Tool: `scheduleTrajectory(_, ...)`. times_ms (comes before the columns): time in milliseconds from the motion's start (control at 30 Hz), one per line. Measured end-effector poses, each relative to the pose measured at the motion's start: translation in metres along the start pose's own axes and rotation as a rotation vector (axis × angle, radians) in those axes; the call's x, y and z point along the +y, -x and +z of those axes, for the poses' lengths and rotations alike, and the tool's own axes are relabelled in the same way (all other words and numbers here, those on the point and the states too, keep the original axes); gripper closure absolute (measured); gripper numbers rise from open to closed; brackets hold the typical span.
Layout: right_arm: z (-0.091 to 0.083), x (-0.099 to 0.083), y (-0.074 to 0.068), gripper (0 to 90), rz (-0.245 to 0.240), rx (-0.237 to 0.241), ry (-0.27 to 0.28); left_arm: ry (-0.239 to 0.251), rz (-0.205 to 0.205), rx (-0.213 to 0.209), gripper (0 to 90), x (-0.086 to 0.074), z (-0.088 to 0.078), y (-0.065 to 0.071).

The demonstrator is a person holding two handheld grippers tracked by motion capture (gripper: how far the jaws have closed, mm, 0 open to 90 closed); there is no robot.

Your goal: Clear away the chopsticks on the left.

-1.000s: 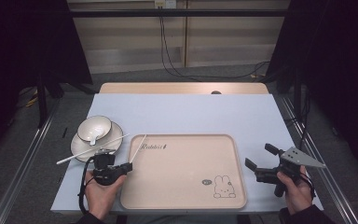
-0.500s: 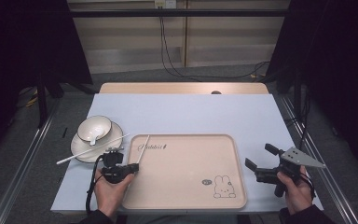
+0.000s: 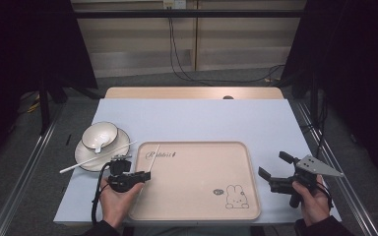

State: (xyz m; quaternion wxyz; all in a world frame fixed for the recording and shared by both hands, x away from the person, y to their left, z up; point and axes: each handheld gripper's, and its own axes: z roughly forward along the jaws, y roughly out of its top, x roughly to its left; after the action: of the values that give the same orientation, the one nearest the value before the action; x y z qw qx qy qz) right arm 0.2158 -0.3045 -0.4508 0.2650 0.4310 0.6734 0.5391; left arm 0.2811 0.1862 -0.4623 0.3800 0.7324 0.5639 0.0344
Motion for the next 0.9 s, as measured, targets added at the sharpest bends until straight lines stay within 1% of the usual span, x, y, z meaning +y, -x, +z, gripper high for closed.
scheduleTrajectory(33,0.000,0.000,0.000,0.6,-0.001,0.001,0.001,0.001,0.018,0.000,65.9,0.000,-0.002,-0.001)
scheduleTrajectory(67,0.000,0.000,0.000,0.6,-0.001,0.002,0.002,0.011,0.022,-0.007,64.4,0.001,-0.004,-0.002)
scheduleTrajectory(100,0.000,0.000,0.000,0.6,-0.004,0.001,0.003,0.012,0.028,-0.022,62.7,0.001,-0.006,-0.002)
scheduleTrajectory(133,0.000,0.000,0.000,0.6,0.000,0.001,0.003,0.012,0.028,-0.022,60.8,0.001,-0.006,-0.002)
scheduleTrajectory(167,0.000,0.000,0.000,0.6,0.003,0.002,0.002,0.026,0.065,-0.033,57.6,0.001,-0.010,-0.004)
scheduleTrajectory(200,0.000,0.000,0.000,0.6,0.002,0.002,0.004,0.036,0.074,-0.046,53.6,0.001,-0.011,-0.005)
scheduleTrajectory(267,0.000,0.000,0.000,0.6,0.000,0.002,0.004,0.042,0.077,-0.090,47.7,0.000,-0.016,-0.006)
scheduleTrajectory(300,0.000,0.000,0.000,0.6,-0.001,0.002,0.004,0.041,0.085,-0.091,42.7,0.000,-0.018,-0.006)
scheduleTrajectory(367,0.000,0.000,0.000,0.6,0.002,0.003,0.005,0.043,0.127,-0.111,39.4,-0.001,-0.021,-0.004)
scheduleTrajectory(400,0.000,0.000,0.000,0.6,0.002,0.001,0.003,0.044,0.138,-0.123,36.8,-0.002,-0.021,-0.003)
scheduleTrajectory(500,0.000,0.000,0.000,0.6,-0.002,0.001,0.003,0.053,0.204,-0.161,30.7,-0.002,-0.025,-0.002)
scheduleTrajectory(533,0.000,0.000,0.000,0.6,-0.001,0.000,0.003,0.053,0.204,-0.161,27.0,-0.002,-0.025,-0.002)
scheduleTrajectory(567,0.000,0.000,0.000,0.6,-0.004,0.002,0.003,0.076,0.235,-0.178,24.4,-0.001,-0.030,-0.002)
scheduleTrajectory(600,0.000,0.000,0.000,0.6,0.001,0.001,0.002,0.076,0.235,-0.178,23.4,-0.001,-0.030,-0.002)
scheduleTrajectory(633,0.000,0.000,0.000,0.6,0.003,0.001,0.001,0.107,0.269,-0.177,19.7,0.000,-0.037,-0.005)
scheduleTrajectory(667,0.000,0.000,0.000,0.6,-0.002,0.001,0.003,0.113,0.293,-0.185,17.7,0.001,-0.040,-0.008)
scheduleTrajectory(700,0.000,0.000,0.000,0.6,-0.002,0.002,0.003,0.121,0.313,-0.181,17.4,0.001,-0.044,-0.011)
scheduleTrajectory(733,0.000,0.000,0.000,0.6,-0.003,0.002,0.004,0.121,0.313,-0.181,15.0,0.001,-0.044,-0.011)
scheduleTrajectory(767,0.000,0.000,0.000,0.6,-0.002,0.003,0.004,0.143,0.322,-0.178,13.4,0.001,-0.051,-0.018)
scheduleTrajectory(833,0.000,0.000,0.000,0.6,-0.002,0.002,0.003,0.146,0.325,-0.200,13.1,0.001,-0.059,-0.026)
scheduleTrajectory(900,0.000,0.000,0.000,0.6,-0.002,0.003,0.003,0.147,0.332,-0.195,11.3,0.002,-0.067,-0.035)
